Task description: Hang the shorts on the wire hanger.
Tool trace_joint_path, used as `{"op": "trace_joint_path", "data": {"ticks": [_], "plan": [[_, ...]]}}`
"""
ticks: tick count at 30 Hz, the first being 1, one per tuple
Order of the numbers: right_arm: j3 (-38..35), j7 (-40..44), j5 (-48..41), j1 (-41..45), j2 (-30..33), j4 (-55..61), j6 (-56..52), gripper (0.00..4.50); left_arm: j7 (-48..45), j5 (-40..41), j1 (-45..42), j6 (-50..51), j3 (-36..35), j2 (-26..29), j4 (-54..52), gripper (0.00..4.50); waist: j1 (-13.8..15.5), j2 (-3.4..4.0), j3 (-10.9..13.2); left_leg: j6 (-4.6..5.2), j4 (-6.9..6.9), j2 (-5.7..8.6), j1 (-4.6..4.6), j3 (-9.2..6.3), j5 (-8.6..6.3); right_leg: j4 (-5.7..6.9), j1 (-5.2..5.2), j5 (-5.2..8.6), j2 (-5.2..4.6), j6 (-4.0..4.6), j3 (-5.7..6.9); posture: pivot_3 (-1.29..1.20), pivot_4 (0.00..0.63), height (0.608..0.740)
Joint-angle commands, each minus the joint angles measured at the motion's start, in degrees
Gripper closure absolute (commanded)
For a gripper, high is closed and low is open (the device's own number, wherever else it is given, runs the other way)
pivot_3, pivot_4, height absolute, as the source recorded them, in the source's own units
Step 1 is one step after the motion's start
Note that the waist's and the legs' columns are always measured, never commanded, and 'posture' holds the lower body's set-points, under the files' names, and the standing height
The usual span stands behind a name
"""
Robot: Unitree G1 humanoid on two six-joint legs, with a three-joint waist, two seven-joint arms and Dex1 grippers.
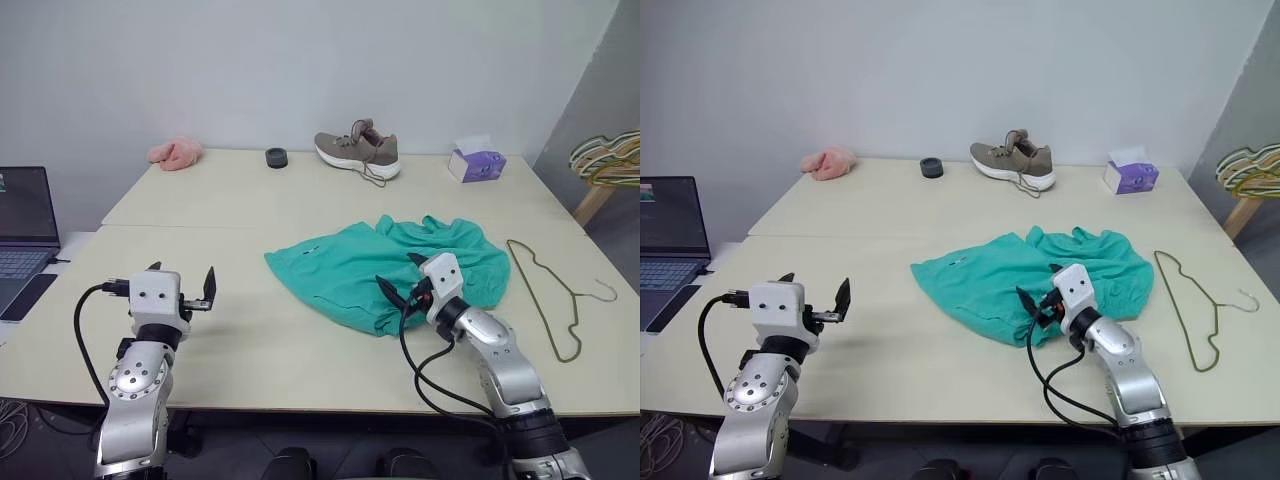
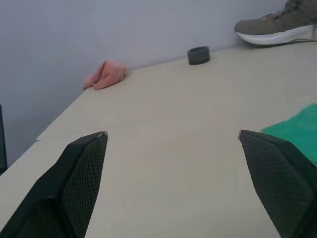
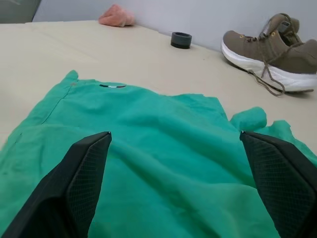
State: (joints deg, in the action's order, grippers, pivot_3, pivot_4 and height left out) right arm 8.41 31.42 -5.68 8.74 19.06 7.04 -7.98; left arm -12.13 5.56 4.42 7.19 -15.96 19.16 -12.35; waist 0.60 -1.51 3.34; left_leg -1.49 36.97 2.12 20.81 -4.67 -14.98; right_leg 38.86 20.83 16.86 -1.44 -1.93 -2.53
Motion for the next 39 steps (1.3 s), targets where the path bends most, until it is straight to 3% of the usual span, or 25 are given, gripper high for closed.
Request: {"op": "trace_joint_path", "data": {"ticks": [1, 7, 12, 18, 26, 39], "plan": [[1.7, 6.0, -0.5, -0.2, 3.7, 5.2, 2.6, 0.06, -3.1, 2.5, -0.8, -2.1, 0.0, 0.8, -0.4, 0.0, -0.3, 0.0, 0.0, 0.0, 0.0, 0.0, 0.0, 0.0, 0.0, -0.01, -0.01, 0.0, 0.0, -0.01, 0.0, -0.02, 0.0, 0.74], [6.9, 20.8, -0.8, 1.2, 14.6, 8.7, 5.7, 0.06, -11.4, 6.3, -1.5, -2.3, 0.0, 4.4, 2.2, 0.0, -1.3, 0.0, 0.0, 0.0, 0.02, -0.05, -0.02, 0.01, 0.0, -0.01, -0.03, 0.13, -0.01, -0.22, 0.02, -0.07, 0.0, 0.74], [11.8, 27.4, 0.9, 4.0, 17.3, 8.4, 6.7, 0.06, -22.8, 10.3, -1.4, -1.8, -0.3, 11.7, 6.1, 0.0, -2.7, -0.01, 0.0, 0.0, 0.02, -0.3, -0.03, 0.0, 0.0, -0.02, -0.03, 0.09, 0.1, -0.05, 0.08, -0.1, 0.0, 0.74], [16.7, 22.5, 10.6, 8.7, 13.6, -0.3, 5.6, 0.06, -31.2, 10.5, -3.2, -2.9, 1.9, 17.8, 8.3, 0.0, -3.9, 0.01, 0.0, -0.01, 0.0, -0.56, -0.05, -0.01, 0.0, 0.0, 0.02, 0.04, 0.28, 0.17, 0.08, -0.1, 0.0, 0.74], [18.6, 17.5, 17.5, 9.8, 9.4, -2.5, 0.0, 0.06, -34.0, 5.3, -4.8, -7.6, 7.4, 19.4, 8.3, 0.0, -4.0, 0.02, 0.0, -0.06, -0.01, -0.57, 0.01, 0.01, -0.04, -0.01, 0.28, 0.02, 0.26, 0.22, -0.03, -0.12, 0.0, 0.74], [15.6, 12.9, 20.0, 11.3, 7.3, -0.6, -6.7, 4.47, -34.1, 1.5, -9.4, -14.9, 12.1, 18.5, 16.0, 0.0, -5.6, 0.03, 0.0, -0.06, 0.01, -0.61, 0.0, 0.01, -0.04, 0.03, 0.29, 0.01, 0.27, 0.22, -0.01, -0.16, 0.0, 0.74]]}}
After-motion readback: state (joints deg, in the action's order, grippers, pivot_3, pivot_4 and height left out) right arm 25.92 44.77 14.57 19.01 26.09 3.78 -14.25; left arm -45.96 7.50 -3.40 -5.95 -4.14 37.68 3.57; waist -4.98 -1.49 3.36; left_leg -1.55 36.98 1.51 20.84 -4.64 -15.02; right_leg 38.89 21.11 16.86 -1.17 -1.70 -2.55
